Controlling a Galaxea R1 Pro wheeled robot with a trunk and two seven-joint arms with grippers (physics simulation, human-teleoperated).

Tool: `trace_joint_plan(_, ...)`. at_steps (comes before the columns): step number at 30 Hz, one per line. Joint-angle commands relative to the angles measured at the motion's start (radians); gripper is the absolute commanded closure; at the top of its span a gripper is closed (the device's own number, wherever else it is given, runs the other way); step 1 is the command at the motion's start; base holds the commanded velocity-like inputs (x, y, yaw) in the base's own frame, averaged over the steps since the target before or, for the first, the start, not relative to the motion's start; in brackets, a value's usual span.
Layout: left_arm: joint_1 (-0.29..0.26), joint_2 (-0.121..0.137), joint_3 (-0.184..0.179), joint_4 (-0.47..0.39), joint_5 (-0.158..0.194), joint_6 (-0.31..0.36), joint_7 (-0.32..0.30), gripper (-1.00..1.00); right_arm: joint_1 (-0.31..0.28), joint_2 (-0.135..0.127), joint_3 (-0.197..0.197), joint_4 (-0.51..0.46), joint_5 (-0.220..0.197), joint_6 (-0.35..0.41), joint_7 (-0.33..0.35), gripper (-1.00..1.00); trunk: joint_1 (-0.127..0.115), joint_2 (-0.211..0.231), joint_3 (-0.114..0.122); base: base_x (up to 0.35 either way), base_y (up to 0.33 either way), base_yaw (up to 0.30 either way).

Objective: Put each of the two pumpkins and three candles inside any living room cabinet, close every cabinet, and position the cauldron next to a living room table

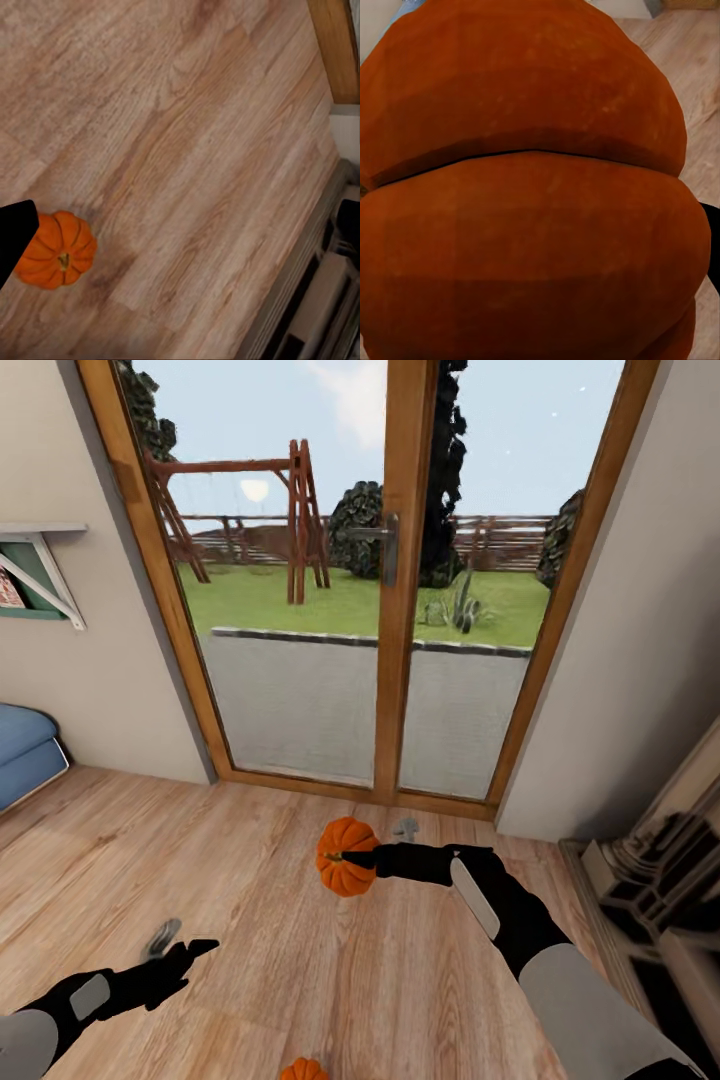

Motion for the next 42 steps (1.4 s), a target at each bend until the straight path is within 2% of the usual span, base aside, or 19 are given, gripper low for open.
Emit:
trace_joint_plan(1,-0.001,-0.003,0.009,0.005,-0.002,0.000,0.002,-1.00,-0.001,0.001,-0.003,-0.001,-0.008,0.013,-0.003,1.00,0.000,0.000,-0.001,0.000,0.000,0.000)
trace_joint_plan(5,0.000,-0.023,0.008,0.049,-0.001,-0.011,0.009,-1.00,-0.001,0.006,-0.015,-0.003,-0.009,0.028,-0.003,1.00,0.000,0.000,-0.001,0.000,0.000,0.000)
trace_joint_plan(11,0.000,-0.067,0.008,0.059,-0.001,-0.010,0.011,-1.00,-0.001,0.009,-0.017,-0.002,-0.023,0.032,0.000,1.00,0.004,-0.007,-0.004,0.000,0.000,0.000)
trace_joint_plan(12,0.000,-0.081,0.009,0.059,-0.001,-0.009,0.013,-1.00,-0.001,0.010,-0.015,-0.002,-0.049,0.033,0.000,1.00,0.008,-0.014,-0.007,0.000,0.000,0.000)
trace_joint_plan(14,0.000,-0.091,0.009,0.059,-0.001,-0.008,0.013,-1.00,-0.001,0.008,-0.014,-0.004,-0.087,0.033,0.000,1.00,0.015,-0.028,-0.013,0.000,0.000,0.000)
trace_joint_plan(20,0.000,-0.116,0.009,0.056,-0.004,-0.008,0.020,-1.00,-0.001,-0.001,-0.010,-0.020,-0.295,0.044,0.008,1.00,0.038,-0.070,-0.032,0.000,0.000,0.000)
trace_joint_plan(23,0.000,-0.121,0.008,0.052,-0.005,-0.006,0.051,-1.00,-0.001,-0.002,-0.011,-0.030,-0.339,0.062,0.011,1.00,0.050,-0.091,-0.042,0.000,0.000,0.000)
trace_joint_plan(28,0.000,-0.122,0.004,0.050,-0.005,-0.006,0.109,-1.00,-0.001,0.004,-0.011,-0.029,-0.356,0.068,0.012,1.00,0.069,-0.126,-0.057,0.000,0.000,0.000)
trace_joint_plan(34,0.000,-0.120,0.003,0.049,-0.006,-0.005,0.122,-1.00,-0.001,0.009,0.006,-0.032,-0.355,0.068,0.012,1.00,0.092,-0.168,-0.076,0.000,0.000,0.000)
trace_joint_plan(40,0.000,-0.082,0.002,0.052,-0.006,-0.002,0.127,-1.00,-0.001,0.010,0.012,-0.027,-0.360,0.066,0.012,1.00,0.115,-0.210,-0.095,0.000,0.000,0.000)
trace_joint_plan(42,0.000,-0.080,0.001,0.052,-0.006,-0.002,0.127,-1.00,0.000,0.011,0.013,-0.022,-0.360,0.064,0.011,1.00,0.123,-0.224,-0.101,0.000,0.000,0.000)
